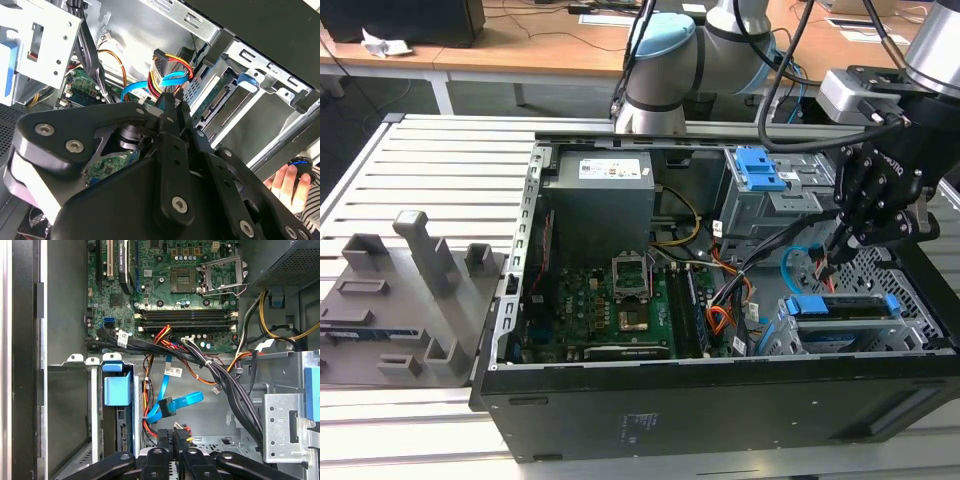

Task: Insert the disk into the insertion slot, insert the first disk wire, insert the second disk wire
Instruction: 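Insert the first disk wire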

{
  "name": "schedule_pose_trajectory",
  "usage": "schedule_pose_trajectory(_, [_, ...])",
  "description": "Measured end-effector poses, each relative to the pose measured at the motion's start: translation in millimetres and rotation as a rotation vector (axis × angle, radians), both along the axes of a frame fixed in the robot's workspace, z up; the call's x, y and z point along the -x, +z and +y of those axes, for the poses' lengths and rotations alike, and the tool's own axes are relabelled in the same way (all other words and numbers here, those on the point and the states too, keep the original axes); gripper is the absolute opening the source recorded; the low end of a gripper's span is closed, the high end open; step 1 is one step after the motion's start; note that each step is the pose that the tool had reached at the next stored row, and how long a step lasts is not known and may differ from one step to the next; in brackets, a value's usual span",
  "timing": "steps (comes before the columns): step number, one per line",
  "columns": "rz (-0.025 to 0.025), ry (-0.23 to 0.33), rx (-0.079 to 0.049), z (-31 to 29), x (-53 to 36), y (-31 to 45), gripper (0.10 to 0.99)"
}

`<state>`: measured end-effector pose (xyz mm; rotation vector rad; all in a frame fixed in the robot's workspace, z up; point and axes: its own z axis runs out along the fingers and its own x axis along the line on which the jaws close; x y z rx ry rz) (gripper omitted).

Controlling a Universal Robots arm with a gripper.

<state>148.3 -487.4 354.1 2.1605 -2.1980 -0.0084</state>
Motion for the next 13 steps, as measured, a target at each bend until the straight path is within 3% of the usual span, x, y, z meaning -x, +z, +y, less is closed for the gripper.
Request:
schedule_pose_trajectory(10, [0.0002,0.0,0.0,0.1,-3.2,0.0,0.165])
schedule_pose_trajectory(13, [0.0003,0.0,0.0,-5.9,-3.3,-0.3,0.165])
